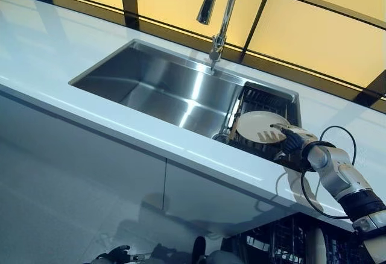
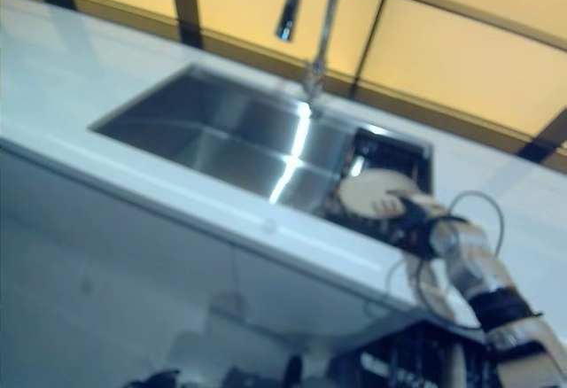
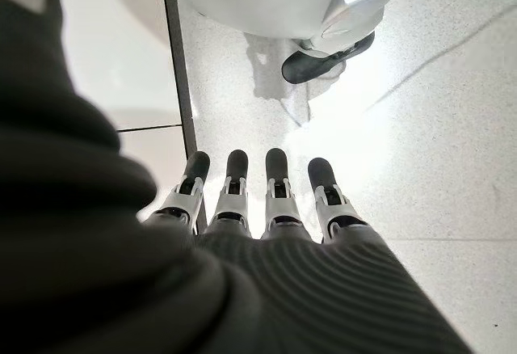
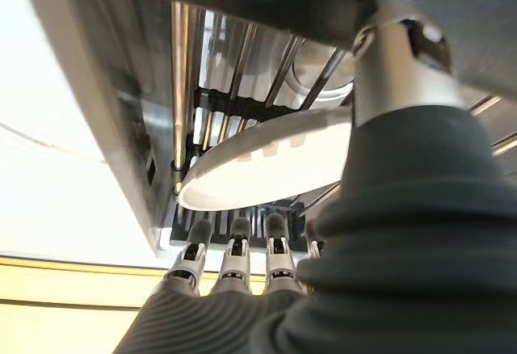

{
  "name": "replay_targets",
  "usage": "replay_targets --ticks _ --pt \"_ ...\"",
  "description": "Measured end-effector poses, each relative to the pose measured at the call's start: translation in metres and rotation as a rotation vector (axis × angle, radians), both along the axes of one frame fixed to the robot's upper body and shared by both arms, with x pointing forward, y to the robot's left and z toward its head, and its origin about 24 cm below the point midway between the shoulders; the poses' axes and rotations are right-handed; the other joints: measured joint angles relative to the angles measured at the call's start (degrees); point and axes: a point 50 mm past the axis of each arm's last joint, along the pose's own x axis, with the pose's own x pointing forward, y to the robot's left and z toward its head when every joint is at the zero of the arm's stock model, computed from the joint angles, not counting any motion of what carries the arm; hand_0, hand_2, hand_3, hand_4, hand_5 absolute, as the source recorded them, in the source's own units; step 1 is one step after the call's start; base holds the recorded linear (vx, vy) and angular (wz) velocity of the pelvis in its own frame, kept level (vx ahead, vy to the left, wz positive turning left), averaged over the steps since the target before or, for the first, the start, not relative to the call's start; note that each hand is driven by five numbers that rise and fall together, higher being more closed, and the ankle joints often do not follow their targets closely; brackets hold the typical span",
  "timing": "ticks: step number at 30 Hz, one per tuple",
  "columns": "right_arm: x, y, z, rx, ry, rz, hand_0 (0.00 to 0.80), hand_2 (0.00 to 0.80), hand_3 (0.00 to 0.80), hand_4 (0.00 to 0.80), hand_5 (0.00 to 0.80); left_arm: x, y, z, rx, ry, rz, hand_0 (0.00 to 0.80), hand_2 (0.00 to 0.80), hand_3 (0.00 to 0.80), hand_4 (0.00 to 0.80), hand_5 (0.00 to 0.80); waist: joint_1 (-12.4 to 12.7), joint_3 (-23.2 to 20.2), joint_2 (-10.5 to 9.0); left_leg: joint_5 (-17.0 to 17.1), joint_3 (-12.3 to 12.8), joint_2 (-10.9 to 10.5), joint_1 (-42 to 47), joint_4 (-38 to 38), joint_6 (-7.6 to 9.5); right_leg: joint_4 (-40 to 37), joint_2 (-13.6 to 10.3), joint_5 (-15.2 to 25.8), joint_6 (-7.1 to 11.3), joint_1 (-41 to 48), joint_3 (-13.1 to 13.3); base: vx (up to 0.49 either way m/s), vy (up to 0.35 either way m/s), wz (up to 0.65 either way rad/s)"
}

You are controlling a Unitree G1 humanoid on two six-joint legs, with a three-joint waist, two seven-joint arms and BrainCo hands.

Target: Take plates into dishwasher

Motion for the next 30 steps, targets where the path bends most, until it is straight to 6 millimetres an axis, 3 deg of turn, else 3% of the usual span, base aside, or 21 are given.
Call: replay_targets --ticks 18,30 --pt "0.007 -0.011 -0.002 -0.064 -0.049 -0.088 0.0 0.0 0.0 0.0 0.0 0.011 -0.001 0.004 -0.012 -0.022 -0.036 0.0 0.0 0.0 0.0 0.0 1.65 0.11 0.54 -2.73 -0.93 -0.14 -4.58 7.39 0.25 1.43 -0.14 -0.1 -0.13 -1.33 -0.31 0.003 -0.006 0.02" --pt "0.005 -0.014 -0.011 -0.139 -0.019 -0.094 0.0 0.0 0.0 0.0 0.0 0.009 0.003 0.005 -0.002 -0.002 -0.032 0.0 0.0 0.0 0.0 0.0 1.89 0.16 0.58 -3.06 -1.1 -0.33 -4.54 7.76 0.7 2.95 -0.53 0.07 -0.23 -1.36 -0.16 -0.001 -0.011 0.05"
